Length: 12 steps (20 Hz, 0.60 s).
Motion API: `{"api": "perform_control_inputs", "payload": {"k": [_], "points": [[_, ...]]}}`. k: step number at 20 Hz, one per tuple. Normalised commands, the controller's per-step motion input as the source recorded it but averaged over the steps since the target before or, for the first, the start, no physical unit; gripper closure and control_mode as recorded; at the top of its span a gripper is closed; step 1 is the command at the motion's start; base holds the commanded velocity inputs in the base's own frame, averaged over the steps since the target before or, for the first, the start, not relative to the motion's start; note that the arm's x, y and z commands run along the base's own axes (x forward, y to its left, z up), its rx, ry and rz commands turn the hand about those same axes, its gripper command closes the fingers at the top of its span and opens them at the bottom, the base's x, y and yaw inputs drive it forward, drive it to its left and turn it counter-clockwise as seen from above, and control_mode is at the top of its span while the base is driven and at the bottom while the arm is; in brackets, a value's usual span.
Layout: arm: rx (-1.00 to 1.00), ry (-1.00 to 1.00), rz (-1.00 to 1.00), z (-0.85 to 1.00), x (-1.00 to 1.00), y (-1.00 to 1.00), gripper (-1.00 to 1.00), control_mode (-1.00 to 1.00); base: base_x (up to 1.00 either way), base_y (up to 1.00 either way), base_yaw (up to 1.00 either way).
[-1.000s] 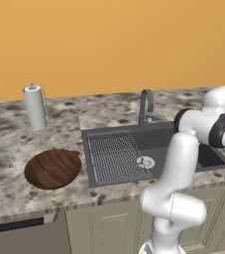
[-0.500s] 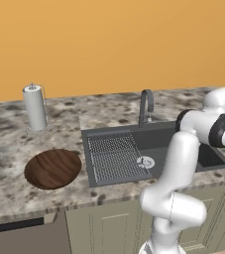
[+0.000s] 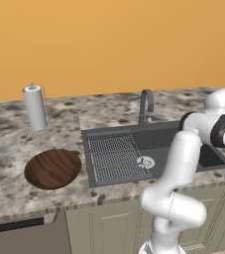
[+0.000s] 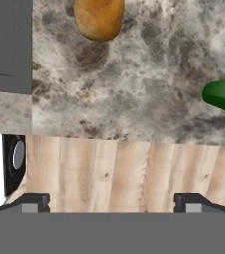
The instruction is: Remove the eggplant and potato from the sink. Then move the bowl and cup from the counter to the sink for washing.
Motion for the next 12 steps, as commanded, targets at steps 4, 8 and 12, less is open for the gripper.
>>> {"api": "perform_control_inputs", "payload": {"k": [4,8,12], "points": [[0.0,-0.01,-0.01,0.0,0.0,-0.18,-1.0,-1.0,0.0,0.0,0.0],[0.0,-0.03,-0.05,0.0,0.0,-0.25,-1.0,-1.0,0.0,0.0,0.0],[0.0,-0.05,-0.09,-0.03,0.0,-0.23,-1.0,-1.0,0.0,0.0,0.0]]}}
